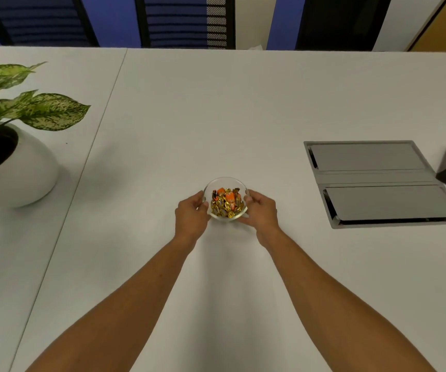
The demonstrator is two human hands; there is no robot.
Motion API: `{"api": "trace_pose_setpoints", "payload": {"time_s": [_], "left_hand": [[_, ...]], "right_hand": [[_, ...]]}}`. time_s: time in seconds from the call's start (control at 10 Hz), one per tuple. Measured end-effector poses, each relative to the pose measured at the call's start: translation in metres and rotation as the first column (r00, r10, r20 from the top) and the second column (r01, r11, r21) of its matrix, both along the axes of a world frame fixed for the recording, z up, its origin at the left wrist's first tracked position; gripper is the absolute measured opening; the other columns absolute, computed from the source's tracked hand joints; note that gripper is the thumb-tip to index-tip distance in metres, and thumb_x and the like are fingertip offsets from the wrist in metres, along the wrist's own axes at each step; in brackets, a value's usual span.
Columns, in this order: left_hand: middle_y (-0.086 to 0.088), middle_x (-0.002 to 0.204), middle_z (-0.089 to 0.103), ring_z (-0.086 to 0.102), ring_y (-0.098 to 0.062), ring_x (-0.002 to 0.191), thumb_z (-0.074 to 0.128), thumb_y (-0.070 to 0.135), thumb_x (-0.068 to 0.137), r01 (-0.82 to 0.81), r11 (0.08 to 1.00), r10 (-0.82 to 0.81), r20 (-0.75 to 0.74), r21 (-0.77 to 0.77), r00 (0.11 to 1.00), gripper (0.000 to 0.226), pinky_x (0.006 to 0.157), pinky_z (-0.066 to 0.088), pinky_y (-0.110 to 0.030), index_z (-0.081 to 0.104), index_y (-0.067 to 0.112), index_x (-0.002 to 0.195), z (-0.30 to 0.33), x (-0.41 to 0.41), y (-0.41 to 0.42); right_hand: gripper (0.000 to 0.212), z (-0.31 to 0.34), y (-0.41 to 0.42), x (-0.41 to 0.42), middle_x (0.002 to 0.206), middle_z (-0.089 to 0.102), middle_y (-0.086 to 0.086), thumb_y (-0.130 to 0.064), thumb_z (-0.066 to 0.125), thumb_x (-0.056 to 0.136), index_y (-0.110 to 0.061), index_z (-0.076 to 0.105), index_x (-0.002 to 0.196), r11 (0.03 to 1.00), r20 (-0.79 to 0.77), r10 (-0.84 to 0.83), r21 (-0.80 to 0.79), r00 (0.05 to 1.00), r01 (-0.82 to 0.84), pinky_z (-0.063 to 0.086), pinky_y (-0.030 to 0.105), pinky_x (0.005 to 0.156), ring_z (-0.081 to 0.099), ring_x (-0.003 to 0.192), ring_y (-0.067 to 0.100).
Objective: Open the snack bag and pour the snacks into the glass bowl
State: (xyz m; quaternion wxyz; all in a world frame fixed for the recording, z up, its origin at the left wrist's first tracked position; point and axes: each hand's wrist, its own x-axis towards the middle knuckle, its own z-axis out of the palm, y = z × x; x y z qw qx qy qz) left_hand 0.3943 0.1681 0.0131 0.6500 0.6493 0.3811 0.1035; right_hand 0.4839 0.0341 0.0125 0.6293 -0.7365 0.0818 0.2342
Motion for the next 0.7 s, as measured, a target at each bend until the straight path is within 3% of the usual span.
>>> {"api": "trace_pose_setpoints", "payload": {"time_s": [0.1,0.2,0.4,0.5,0.6,0.7], "left_hand": [[-0.012,0.123,0.070,0.066,-0.028,0.113,0.054,0.005,0.097,0.012,1.000,-0.012,0.006,0.027,1.000,0.035,0.095,0.056,-0.050,0.063,0.011,0.130,0.001,0.031,0.018],[-0.012,0.116,0.072,0.067,-0.028,0.111,0.054,0.006,0.096,0.030,0.998,-0.029,-0.006,0.064,1.000,0.031,0.097,0.055,-0.050,0.067,0.011,0.123,-0.002,0.053,0.033],[-0.014,0.116,0.072,0.067,-0.029,0.110,0.051,0.005,0.096,0.048,0.994,-0.046,-0.025,0.095,0.999,0.034,0.098,0.054,-0.050,0.066,0.010,0.126,-0.007,0.076,0.046],[-0.013,0.116,0.072,0.066,-0.029,0.111,0.051,0.005,0.096,0.057,0.994,-0.053,-0.034,0.098,0.998,0.034,0.098,0.054,-0.050,0.065,0.009,0.126,-0.004,0.078,0.048],[-0.015,0.130,0.065,0.061,-0.031,0.121,0.054,0.010,0.097,0.088,0.995,-0.087,-0.027,0.056,0.996,0.041,0.102,0.051,-0.051,0.054,0.008,0.138,-0.001,0.077,0.050],[-0.016,0.152,0.046,0.046,-0.031,0.138,0.056,0.024,0.098,0.078,0.996,-0.074,-0.086,0.041,0.994,0.061,0.110,0.043,-0.051,0.031,0.012,0.152,0.002,0.069,0.050]], "right_hand": [[0.041,-0.003,0.018,0.033,0.084,0.069,-0.011,-0.010,0.056,0.094,-0.036,0.072,0.068,1.000,-0.003,-0.007,0.010,1.000,0.007,0.060,0.054,0.084,0.067,0.090,0.017],[0.026,-0.007,0.034,0.056,0.087,0.066,-0.011,-0.008,0.054,0.096,-0.023,0.075,0.101,1.000,-0.014,-0.004,0.027,1.000,0.005,0.062,0.052,0.081,0.065,0.084,0.012],[0.029,-0.011,0.049,0.081,0.090,0.064,-0.009,-0.007,0.051,0.098,-0.012,0.069,0.120,1.000,0.011,0.026,0.010,1.000,-0.026,0.063,0.053,0.076,0.067,0.090,0.022],[0.032,-0.009,0.051,0.084,0.106,0.067,0.000,-0.009,0.051,0.099,-0.012,0.064,0.128,0.999,0.002,0.042,-0.008,0.999,-0.042,0.062,0.054,0.079,0.066,0.101,0.027],[0.036,-0.007,0.049,0.082,0.132,0.061,0.008,-0.019,0.047,0.102,-0.014,0.056,0.137,0.998,0.000,0.068,0.003,0.998,-0.068,0.057,0.054,0.091,0.059,0.122,0.031],[0.049,0.000,0.041,0.073,0.149,0.047,0.008,-0.035,0.042,0.104,-0.018,0.039,0.149,0.992,0.045,0.101,-0.076,0.994,-0.097,0.053,0.053,0.099,0.048,0.133,0.031]]}}
